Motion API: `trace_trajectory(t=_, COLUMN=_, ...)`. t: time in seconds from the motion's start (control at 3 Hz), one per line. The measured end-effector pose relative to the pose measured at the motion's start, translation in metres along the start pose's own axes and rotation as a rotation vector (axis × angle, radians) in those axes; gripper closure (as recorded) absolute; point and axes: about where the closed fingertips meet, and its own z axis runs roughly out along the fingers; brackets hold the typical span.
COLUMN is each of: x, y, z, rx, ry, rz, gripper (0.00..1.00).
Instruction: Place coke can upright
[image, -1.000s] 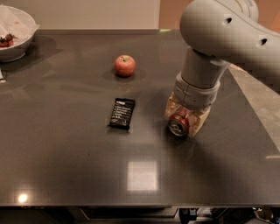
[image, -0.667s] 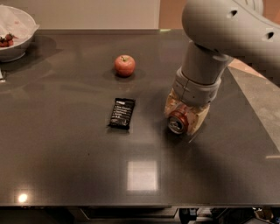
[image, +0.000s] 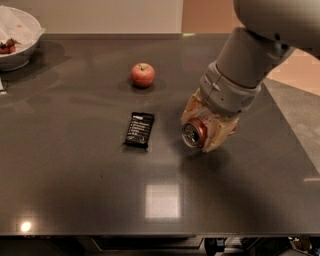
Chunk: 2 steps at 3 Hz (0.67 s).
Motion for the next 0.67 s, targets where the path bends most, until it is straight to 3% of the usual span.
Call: trace_trajectory(t=0.67, x=-0.0246, y=-0.0019, z=-0.0196, rx=0.101, ry=-0.27, rz=0.249, gripper=1.0)
